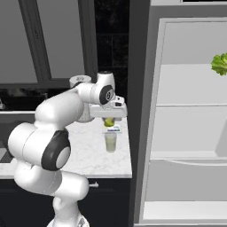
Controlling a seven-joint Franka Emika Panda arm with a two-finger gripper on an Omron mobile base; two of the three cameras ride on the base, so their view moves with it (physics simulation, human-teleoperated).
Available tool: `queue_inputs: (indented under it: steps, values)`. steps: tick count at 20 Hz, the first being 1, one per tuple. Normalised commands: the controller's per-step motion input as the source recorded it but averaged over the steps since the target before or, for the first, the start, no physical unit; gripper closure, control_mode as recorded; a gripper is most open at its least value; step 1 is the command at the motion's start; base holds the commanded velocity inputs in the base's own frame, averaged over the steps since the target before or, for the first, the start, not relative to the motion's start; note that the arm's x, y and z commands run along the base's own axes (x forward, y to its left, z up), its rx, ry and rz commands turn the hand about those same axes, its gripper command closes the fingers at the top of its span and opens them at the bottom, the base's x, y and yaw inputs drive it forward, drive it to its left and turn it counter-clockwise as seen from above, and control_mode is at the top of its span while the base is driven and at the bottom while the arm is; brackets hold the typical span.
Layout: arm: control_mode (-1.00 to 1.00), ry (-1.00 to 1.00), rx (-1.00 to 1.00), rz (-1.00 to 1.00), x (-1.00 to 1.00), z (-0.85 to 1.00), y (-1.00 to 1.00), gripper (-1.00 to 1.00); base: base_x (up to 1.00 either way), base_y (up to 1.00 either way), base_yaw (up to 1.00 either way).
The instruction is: Grab a lemon wedge from the fridge and one ice cube from the ice bowl, and put them in the glass of lemonade.
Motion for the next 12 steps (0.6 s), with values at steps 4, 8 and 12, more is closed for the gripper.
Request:
queue_inputs:
  steps: [4,8,12]
  values:
    - [-1.0,0.0,0.0,-0.01,0.04,-0.16,0.13,1.0,0.0,0.0,0.0]
    - [-1.0,-0.03,0.0,-0.05,0.0,-0.11,0.0,1.0,0.0,0.0,0.0]
    - [-1.0,-0.11,0.0,-0.03,0.0,0.0,-0.01,1.0,0.0,0.0,0.0]
